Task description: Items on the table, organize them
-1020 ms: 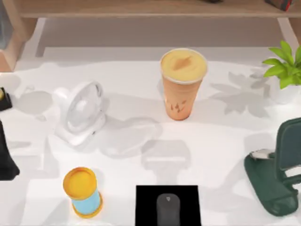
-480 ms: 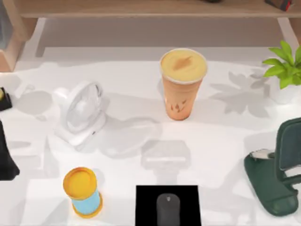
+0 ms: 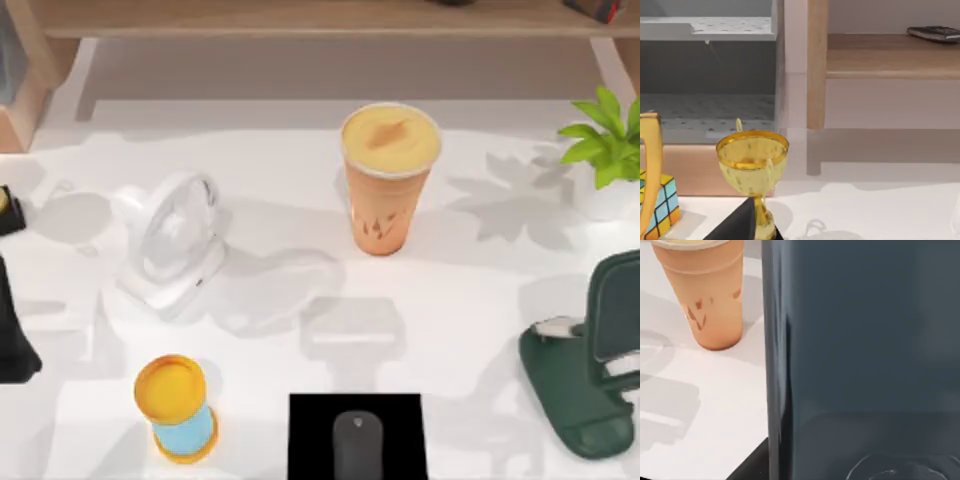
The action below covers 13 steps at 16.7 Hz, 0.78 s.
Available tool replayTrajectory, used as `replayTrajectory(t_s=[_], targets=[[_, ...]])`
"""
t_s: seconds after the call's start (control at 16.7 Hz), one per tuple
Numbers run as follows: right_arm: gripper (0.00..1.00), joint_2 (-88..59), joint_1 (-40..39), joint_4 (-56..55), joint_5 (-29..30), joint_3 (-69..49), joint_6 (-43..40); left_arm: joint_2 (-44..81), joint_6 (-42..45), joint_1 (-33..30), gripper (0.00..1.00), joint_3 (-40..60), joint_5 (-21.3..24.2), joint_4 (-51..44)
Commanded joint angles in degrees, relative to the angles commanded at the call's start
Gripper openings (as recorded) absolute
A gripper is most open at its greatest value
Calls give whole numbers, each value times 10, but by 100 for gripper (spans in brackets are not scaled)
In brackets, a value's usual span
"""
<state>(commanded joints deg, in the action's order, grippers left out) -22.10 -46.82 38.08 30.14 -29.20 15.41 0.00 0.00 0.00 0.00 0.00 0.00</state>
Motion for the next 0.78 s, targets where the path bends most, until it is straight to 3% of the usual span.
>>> replayTrajectory(t_s=[0.24,0.54,0.78], targets=[[0,9,22,-35,-19,-23,-13,0,0,0,100,0,0,0],[0,17,58,-160,-77,-76,-44,0,0,0,100,0,0,0],[0,-7,90,-191,-110,-53,-61,0,0,0,100,0,0,0]])
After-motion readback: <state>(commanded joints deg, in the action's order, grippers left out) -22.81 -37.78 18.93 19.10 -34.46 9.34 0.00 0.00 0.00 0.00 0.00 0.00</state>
